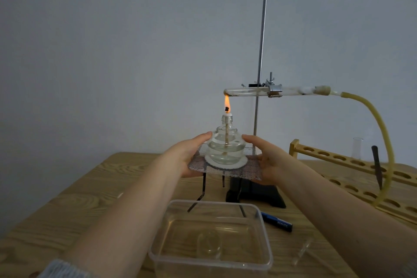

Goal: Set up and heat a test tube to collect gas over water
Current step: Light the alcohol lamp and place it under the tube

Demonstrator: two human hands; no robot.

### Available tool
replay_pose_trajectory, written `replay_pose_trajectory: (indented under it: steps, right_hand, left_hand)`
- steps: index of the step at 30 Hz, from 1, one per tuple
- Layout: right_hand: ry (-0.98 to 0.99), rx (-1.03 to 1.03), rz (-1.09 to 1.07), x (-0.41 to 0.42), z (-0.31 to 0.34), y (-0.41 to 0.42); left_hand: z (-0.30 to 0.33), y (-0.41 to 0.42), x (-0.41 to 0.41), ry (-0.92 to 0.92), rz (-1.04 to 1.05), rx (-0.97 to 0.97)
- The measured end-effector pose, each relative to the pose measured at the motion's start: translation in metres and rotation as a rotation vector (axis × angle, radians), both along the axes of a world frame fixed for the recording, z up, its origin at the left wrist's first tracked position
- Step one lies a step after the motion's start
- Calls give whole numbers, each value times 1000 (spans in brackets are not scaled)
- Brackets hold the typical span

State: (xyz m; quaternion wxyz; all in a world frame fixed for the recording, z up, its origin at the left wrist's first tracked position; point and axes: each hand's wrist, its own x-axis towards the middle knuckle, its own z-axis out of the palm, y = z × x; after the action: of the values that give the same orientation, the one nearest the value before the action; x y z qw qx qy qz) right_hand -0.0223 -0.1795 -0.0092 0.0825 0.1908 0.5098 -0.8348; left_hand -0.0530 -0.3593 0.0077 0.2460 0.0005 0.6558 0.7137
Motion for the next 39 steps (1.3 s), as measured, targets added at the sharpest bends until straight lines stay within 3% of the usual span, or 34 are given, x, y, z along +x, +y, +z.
replay_pose_trajectory:
  steps: [39]
  right_hand:
    - [12,-21,-20,-1,-5,3]
  left_hand:
    - [-3,4,-7,2,-5,-15]
